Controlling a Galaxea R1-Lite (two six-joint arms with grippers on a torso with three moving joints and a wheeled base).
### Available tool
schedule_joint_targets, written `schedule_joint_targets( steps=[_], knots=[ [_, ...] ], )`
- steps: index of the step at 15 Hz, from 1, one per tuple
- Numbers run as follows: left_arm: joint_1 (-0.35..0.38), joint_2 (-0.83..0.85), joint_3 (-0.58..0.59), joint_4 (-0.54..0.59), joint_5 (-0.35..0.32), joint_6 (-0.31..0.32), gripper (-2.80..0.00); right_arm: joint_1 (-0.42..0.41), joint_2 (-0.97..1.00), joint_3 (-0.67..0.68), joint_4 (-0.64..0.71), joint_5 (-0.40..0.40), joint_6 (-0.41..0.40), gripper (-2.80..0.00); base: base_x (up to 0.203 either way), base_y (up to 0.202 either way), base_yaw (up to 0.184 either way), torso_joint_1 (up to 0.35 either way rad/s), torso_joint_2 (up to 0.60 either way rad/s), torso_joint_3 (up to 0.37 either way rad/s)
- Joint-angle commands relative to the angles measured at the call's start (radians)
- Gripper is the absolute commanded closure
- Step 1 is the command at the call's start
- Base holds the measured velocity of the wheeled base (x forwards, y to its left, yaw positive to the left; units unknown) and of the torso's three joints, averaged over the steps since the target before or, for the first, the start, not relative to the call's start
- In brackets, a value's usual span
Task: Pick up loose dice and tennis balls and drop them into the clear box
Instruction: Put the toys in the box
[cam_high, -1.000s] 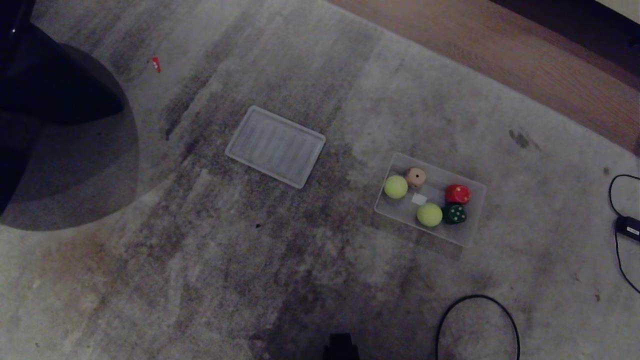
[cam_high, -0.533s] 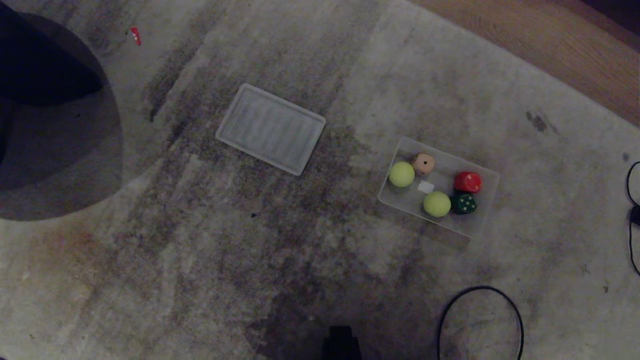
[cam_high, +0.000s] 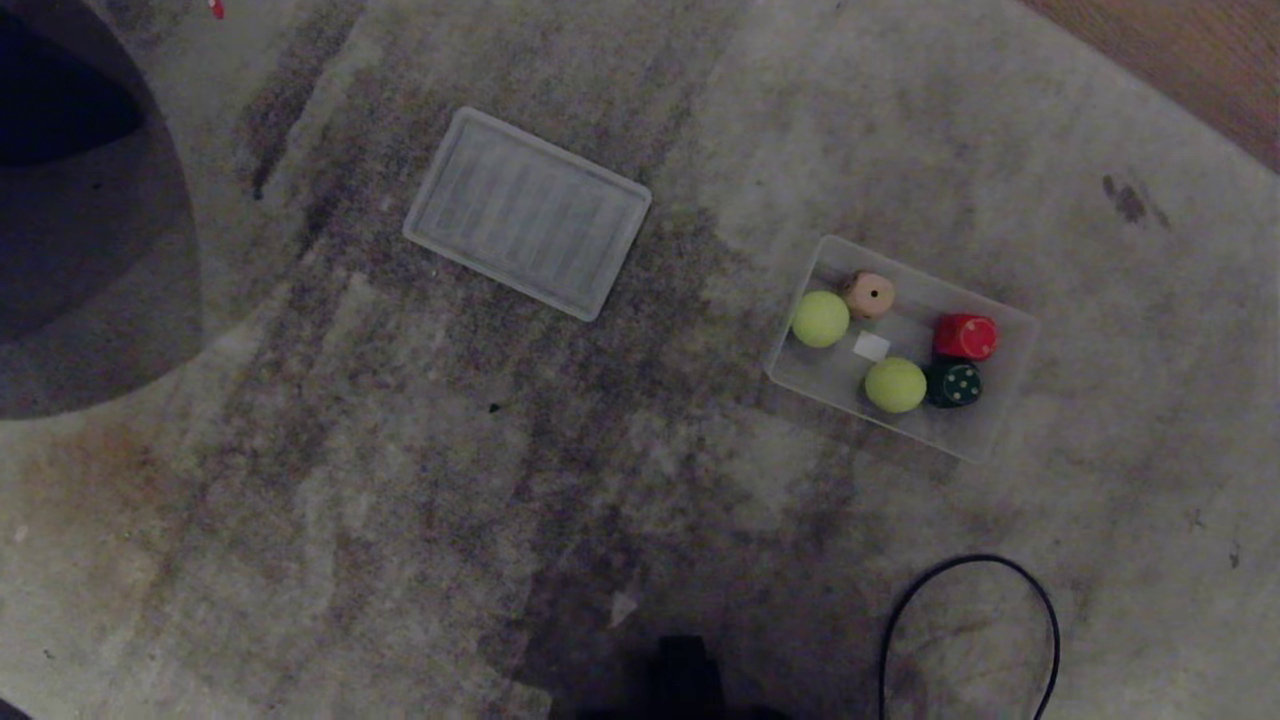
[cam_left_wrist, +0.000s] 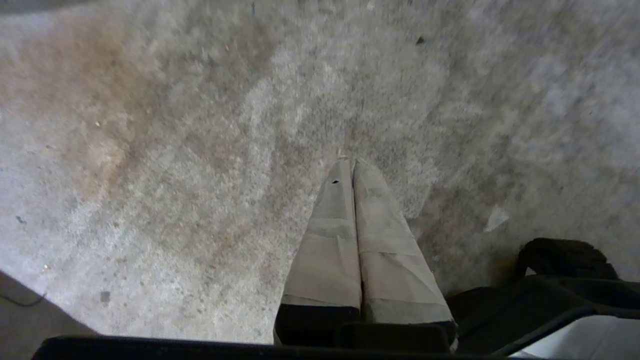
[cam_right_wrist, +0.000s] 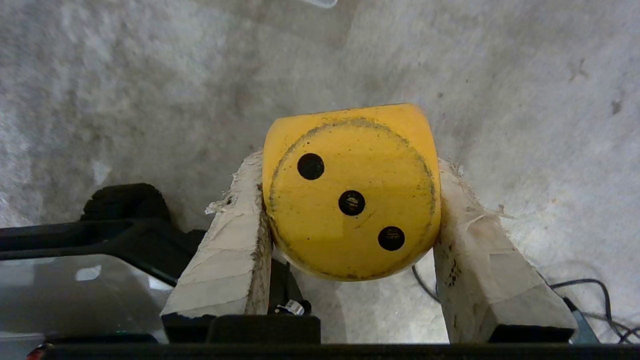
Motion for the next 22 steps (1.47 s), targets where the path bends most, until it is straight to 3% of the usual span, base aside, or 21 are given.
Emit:
schedule_joint_targets(
  steps=[1, 12, 18, 20, 22],
  knots=[
    [0.000, 0.002, 0.002, 0.000, 0.001, 0.000, 0.00, 0.000, -0.001, 0.000, 0.002, 0.000, 0.002, 0.00, 0.000, 0.000, 0.000, 0.002, 0.00, -0.195],
    [0.000, 0.002, 0.002, 0.002, -0.002, 0.006, 0.00, 0.000, -0.001, 0.000, 0.002, 0.000, -0.002, 0.00, 0.000, 0.000, 0.000, 0.002, 0.00, -0.196],
    [0.000, 0.002, 0.002, 0.002, -0.001, -0.002, 0.00, -0.001, 0.000, -0.011, 0.000, -0.004, 0.002, 0.00, 0.000, 0.000, 0.000, 0.002, 0.00, -0.033],
    [0.000, 0.002, 0.002, 0.002, -0.001, -0.002, 0.00, 0.000, 0.072, -0.058, 0.005, 0.001, 0.010, 0.00, 0.000, 0.000, 0.000, 0.000, 0.00, 0.000],
    [0.000, 0.002, 0.002, 0.002, -0.001, -0.002, 0.00, 0.002, 0.272, -0.129, -0.005, 0.003, 0.051, 0.00, 0.000, 0.000, 0.000, 0.000, 0.00, 0.000]
  ],
)
